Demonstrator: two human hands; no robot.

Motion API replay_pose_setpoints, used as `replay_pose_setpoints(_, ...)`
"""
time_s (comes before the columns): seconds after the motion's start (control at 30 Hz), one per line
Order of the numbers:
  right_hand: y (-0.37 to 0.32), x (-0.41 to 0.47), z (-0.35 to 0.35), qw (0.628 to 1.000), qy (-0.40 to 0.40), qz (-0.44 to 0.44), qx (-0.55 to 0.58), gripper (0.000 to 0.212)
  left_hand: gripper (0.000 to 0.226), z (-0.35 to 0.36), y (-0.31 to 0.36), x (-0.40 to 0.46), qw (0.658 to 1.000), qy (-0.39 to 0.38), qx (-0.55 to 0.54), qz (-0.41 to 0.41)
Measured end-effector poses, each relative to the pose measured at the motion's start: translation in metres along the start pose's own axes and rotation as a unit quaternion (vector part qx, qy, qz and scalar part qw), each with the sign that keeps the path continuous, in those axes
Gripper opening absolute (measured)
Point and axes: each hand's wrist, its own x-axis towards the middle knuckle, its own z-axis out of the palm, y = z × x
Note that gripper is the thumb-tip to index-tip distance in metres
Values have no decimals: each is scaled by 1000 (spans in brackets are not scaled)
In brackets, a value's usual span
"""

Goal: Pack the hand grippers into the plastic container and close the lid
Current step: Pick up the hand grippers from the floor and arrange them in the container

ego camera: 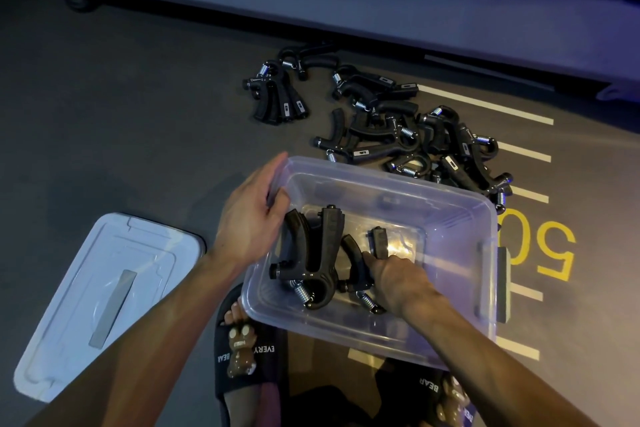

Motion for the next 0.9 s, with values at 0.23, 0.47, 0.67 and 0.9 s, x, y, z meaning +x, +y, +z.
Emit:
replay_pose_setpoints(0.23, 32, -28, -97, 942, 28, -98, 321, 20, 56, 2, -5, 0, 1000, 6, -13, -6)
replay_pose_setpoints(0.47, 64, 31, -164, 876, 278, -47, 392, 11, 55, 5, -6, 2, 1000, 5, -21, -6)
replay_pose_setpoints(0.67, 64, 96, -152, 973, 163, -52, 155, 42, 54, 6, -6, 2, 999, 6, -35, -14)
replay_pose_setpoints(0.9, 59, 128, -151, 988, 66, -71, 118, 70, 53, 6, -6, 4, 998, 7, -51, -22)
